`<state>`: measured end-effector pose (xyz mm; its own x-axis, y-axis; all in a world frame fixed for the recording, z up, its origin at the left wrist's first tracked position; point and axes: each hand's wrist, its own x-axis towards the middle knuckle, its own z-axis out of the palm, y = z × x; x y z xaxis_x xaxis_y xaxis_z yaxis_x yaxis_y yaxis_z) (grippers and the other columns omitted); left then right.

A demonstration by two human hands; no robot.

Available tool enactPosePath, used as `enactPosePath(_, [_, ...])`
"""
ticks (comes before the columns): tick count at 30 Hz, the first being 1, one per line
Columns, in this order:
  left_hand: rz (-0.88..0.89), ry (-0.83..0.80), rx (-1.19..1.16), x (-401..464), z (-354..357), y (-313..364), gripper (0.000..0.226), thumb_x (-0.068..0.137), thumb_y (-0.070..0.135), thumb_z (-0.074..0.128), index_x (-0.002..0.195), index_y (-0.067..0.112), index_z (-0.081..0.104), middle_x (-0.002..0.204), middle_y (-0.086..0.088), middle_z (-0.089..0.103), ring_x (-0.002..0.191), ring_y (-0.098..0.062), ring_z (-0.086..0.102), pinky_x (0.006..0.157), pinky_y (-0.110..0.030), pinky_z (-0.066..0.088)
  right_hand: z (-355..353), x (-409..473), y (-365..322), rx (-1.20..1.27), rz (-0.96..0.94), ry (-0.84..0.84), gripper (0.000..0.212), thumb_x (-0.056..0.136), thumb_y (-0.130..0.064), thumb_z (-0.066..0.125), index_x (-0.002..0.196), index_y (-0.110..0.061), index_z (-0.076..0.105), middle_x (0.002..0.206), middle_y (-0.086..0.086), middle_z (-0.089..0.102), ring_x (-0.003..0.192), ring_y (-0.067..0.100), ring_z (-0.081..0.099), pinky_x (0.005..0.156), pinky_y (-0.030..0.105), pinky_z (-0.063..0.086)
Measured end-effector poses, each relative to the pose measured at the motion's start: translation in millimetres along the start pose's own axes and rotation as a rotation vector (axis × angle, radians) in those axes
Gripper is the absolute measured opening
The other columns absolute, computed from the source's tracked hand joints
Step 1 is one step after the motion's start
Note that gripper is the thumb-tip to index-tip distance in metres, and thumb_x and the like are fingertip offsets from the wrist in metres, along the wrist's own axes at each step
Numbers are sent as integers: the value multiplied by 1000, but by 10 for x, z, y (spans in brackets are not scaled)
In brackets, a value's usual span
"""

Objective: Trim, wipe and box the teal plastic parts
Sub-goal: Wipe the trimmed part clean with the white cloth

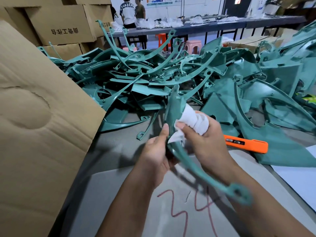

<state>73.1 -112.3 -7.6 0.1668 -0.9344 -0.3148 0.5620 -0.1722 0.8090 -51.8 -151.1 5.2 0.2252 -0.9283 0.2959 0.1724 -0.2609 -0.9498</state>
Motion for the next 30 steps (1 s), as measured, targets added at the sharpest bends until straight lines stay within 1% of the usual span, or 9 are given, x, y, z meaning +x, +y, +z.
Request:
enactPosePath(3, [221,270,417,-10,-11,-63,45,108,39,45,98,-1,64,84,-19,72,65,-31,69,58,-37,60,-89,100,-7,175,144,183,11,97,-2,68,87,-5,63,58,1,67,47,13,59,43,24,45])
enactPosePath(5, [494,407,837,7,-125,-36,13,100,26,60,103,13,61,99,-8,68,87,-29,67,77,-42,60,-207,167,-40,323,251,201,18,92,1,61,75,-2,60,41,2,52,34,13,46,37,19,36])
enactPosePath(8, [632,138,1235,19,-246,-34,66,79,30,74,138,41,44,147,9,40,132,-17,46,108,-44,47,-346,204,-47,405,450,206,26,102,-5,46,81,-8,61,48,-1,55,39,9,51,40,17,42])
enactPosePath(12, [909,5,1239,-3,-189,-101,54,92,35,74,142,37,53,140,17,57,121,5,54,101,-20,48,-226,144,-129,469,515,-11,5,83,-6,65,80,-9,65,68,6,63,52,15,58,49,22,46])
enactPosePath(15, [1109,291,1106,-14,-183,-41,19,103,30,58,118,24,68,86,10,71,72,0,63,62,-19,52,-168,84,-20,-226,210,180,13,95,-12,69,84,-16,63,70,0,68,61,13,62,53,25,47])
enactPosePath(17, [1126,427,951,-33,-214,22,17,102,29,56,110,17,67,80,4,71,69,-10,65,59,-33,55,-193,91,-7,-577,-154,284,13,98,-22,71,90,-14,63,73,-8,66,68,6,59,60,20,44])
enactPosePath(20, [1140,441,968,-104,-206,74,20,101,22,56,119,16,63,95,3,72,83,-16,68,72,-36,57,-214,80,-33,-176,-228,147,15,102,-31,66,110,-18,63,87,-13,69,77,2,63,69,15,47])
enactPosePath(24, [1128,371,1166,-213,53,-42,29,102,19,53,130,21,58,112,7,66,92,-7,59,78,-12,40,-32,-19,-60,104,-187,-142,28,99,-37,68,124,-28,59,95,-2,74,80,11,70,61,19,54])
enactPosePath(30, [1064,49,1278,-188,14,-1,46,98,29,50,143,21,55,127,6,57,114,-14,57,92,-29,48,-140,42,-157,309,-62,-12,33,81,-37,85,108,-23,73,97,8,75,86,23,71,77,37,61])
